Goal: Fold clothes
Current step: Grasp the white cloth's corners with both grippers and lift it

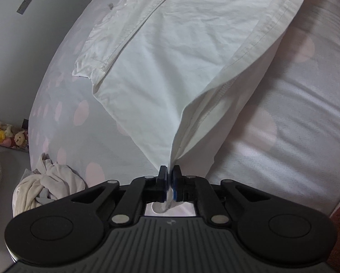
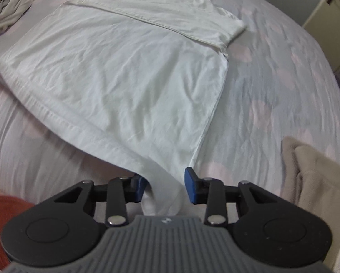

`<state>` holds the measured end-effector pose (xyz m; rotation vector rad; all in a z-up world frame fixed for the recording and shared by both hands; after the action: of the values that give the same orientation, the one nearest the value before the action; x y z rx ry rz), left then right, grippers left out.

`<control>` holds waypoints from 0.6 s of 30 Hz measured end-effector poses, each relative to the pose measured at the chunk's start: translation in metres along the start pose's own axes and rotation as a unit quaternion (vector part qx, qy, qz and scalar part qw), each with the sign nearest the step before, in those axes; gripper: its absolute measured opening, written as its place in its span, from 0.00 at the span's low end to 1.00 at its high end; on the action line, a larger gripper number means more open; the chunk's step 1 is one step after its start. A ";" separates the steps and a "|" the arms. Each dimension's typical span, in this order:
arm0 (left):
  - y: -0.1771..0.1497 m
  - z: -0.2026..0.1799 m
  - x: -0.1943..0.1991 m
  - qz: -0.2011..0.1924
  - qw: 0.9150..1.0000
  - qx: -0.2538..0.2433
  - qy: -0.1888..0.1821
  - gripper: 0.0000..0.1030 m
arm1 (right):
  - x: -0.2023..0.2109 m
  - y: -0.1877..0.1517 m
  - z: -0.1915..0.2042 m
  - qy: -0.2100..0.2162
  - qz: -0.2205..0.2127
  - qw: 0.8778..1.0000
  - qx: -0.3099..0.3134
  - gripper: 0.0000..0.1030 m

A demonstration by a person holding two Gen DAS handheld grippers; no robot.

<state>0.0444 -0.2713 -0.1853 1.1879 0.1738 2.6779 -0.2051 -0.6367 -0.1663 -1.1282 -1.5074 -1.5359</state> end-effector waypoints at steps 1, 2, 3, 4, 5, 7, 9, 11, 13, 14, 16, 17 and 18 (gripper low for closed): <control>0.000 0.001 0.000 0.000 1.000 0.004 0.002 0.03 | 0.003 0.000 0.001 -0.007 0.001 1.000 0.013 0.37; 0.000 0.002 0.000 0.000 1.000 0.007 0.004 0.03 | 0.006 -0.001 0.003 -0.015 0.001 1.000 0.027 0.37; 0.000 0.002 0.000 0.000 1.000 0.009 0.007 0.03 | 0.008 -0.001 0.004 -0.026 0.001 0.999 0.042 0.36; -0.001 0.003 0.000 0.000 1.000 0.011 0.010 0.03 | 0.011 -0.001 0.004 -0.042 -0.001 0.997 0.059 0.35; -0.001 0.003 0.000 0.000 1.000 0.013 0.012 0.03 | 0.012 -0.001 0.004 -0.054 -0.001 0.996 0.074 0.35; 0.000 0.003 0.000 0.001 1.000 0.013 0.015 0.03 | 0.014 -0.001 0.004 -0.062 -0.003 0.993 0.096 0.35; 0.000 0.001 -0.001 0.002 1.000 0.008 0.017 0.03 | 0.015 -0.001 0.002 -0.059 -0.006 0.993 0.105 0.35; 0.000 0.000 -0.002 0.005 1.000 0.005 0.018 0.03 | 0.010 -0.001 0.003 -0.048 -0.005 0.993 0.112 0.35; 0.000 0.000 -0.004 0.009 1.000 0.005 0.019 0.03 | 0.006 -0.001 0.004 -0.038 -0.003 0.992 0.119 0.35; -0.001 0.001 -0.004 0.011 1.000 0.005 0.019 0.03 | 0.002 -0.002 0.006 -0.038 0.004 0.991 0.127 0.35; -0.001 0.000 -0.005 0.013 1.000 0.007 0.018 0.03 | -0.006 -0.005 0.009 -0.046 0.021 0.986 0.156 0.35; -0.001 0.000 -0.005 0.014 1.000 0.008 0.019 0.03 | -0.010 -0.006 0.010 -0.050 0.030 0.983 0.172 0.35; -0.001 0.000 -0.005 0.014 1.000 0.007 0.019 0.03 | -0.013 -0.008 0.011 -0.054 0.036 0.981 0.184 0.35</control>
<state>0.0480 -0.2713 -0.1896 1.1518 0.1826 2.7297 -0.2058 -0.6264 -0.1823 -1.0453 -1.7174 -1.1019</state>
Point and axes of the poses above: each gripper's, at about its wrist camera, not at the fingertips, and x roughly against the way its jaws point, z to its left, y to its top, the point moved 4 cm from there along -x, roughly the way its jaws point, and after that the axes turned 9 degrees about y, right-handed, at the moved point
